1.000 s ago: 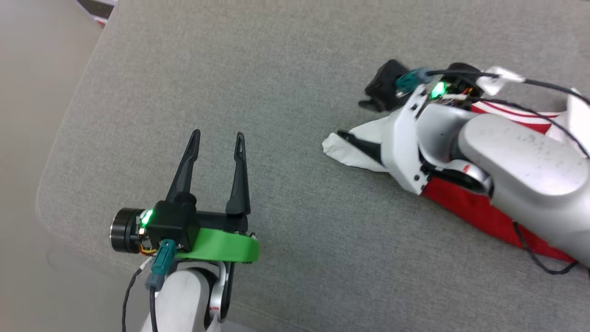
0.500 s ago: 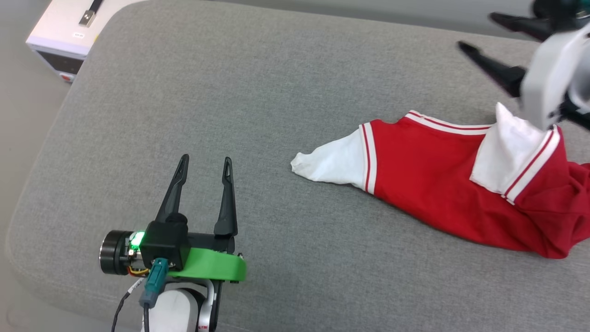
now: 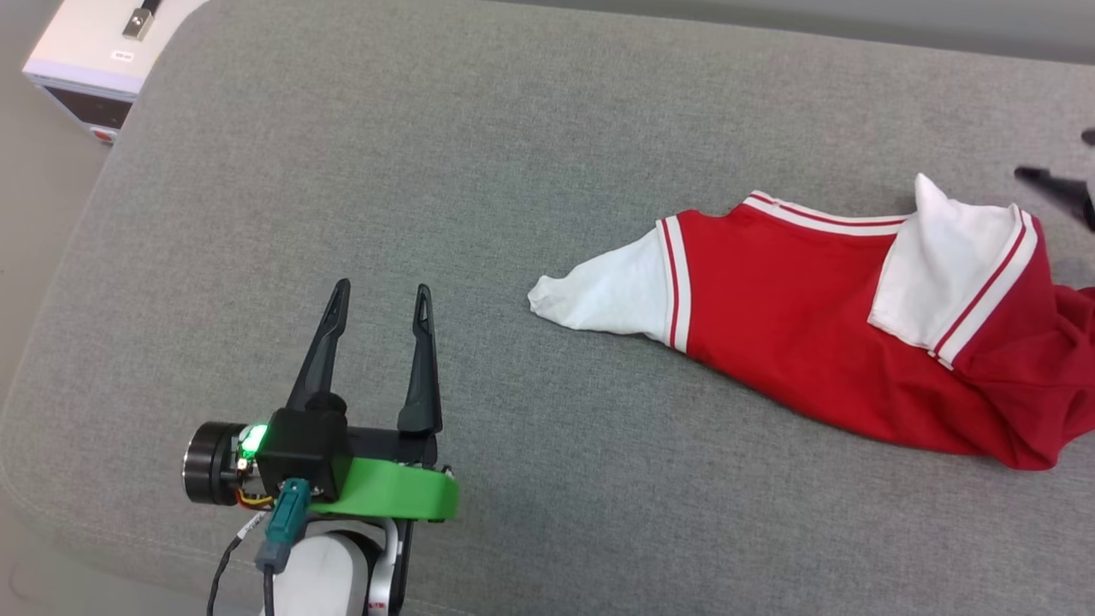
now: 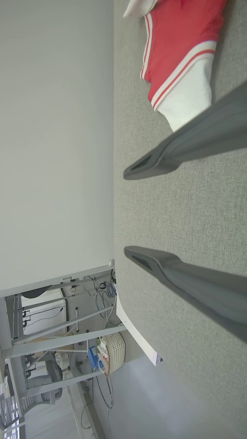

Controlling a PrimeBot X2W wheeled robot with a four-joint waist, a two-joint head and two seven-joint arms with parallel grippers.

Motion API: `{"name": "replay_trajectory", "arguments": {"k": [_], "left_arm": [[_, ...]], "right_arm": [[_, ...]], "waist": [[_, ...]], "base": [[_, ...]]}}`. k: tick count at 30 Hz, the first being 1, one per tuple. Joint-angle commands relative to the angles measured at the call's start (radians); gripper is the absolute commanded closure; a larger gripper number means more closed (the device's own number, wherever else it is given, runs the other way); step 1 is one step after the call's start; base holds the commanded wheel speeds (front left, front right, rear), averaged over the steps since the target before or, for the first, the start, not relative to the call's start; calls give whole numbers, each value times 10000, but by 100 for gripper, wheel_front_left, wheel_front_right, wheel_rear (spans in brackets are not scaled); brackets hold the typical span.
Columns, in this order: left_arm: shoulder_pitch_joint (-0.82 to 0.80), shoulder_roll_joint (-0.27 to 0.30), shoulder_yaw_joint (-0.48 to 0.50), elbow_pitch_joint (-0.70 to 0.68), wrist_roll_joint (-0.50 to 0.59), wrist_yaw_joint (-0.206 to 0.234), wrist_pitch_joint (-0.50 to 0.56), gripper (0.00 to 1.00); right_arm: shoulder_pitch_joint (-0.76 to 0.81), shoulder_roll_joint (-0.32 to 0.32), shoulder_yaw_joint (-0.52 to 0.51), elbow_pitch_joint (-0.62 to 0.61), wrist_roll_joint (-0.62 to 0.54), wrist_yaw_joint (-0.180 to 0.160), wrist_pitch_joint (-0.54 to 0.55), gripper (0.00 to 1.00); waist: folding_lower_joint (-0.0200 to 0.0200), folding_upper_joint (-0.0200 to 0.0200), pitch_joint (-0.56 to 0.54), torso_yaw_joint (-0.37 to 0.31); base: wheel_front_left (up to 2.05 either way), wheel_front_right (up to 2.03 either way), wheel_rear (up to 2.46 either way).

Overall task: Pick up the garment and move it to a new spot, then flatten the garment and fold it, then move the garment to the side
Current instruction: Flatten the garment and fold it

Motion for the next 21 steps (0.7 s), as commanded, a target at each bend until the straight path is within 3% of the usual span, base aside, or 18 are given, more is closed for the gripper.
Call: {"name": "replay_trajectory", "arguments": {"k": [1, 8, 20, 21], "left_arm": [[-112, -38, -58, -25, -99, 63, -59, 0], [-442, -38, -277, -59, -253, 176, -59, 0], [-804, -38, -374, 9, -424, 338, -59, 0], [-802, -38, -364, 32, -414, 345, -59, 0]], "right_arm": [[277, 137, -31, 116, 34, -7, 144, 0], [1185, 418, -15, 859, -316, -7, 821, 0], [2413, 1065, 235, 1593, -749, -7, 972, 0], [2397, 1106, 254, 1525, -785, -7, 905, 7]], "waist": [[0, -1, 237, 74], [0, -1, 802, 333], [0, -1, 1297, 429], [0, -1, 1245, 400]], "base": [[0, 0, 0], [0, 0, 0], [0, 0, 0], [0, 0, 0]]}}
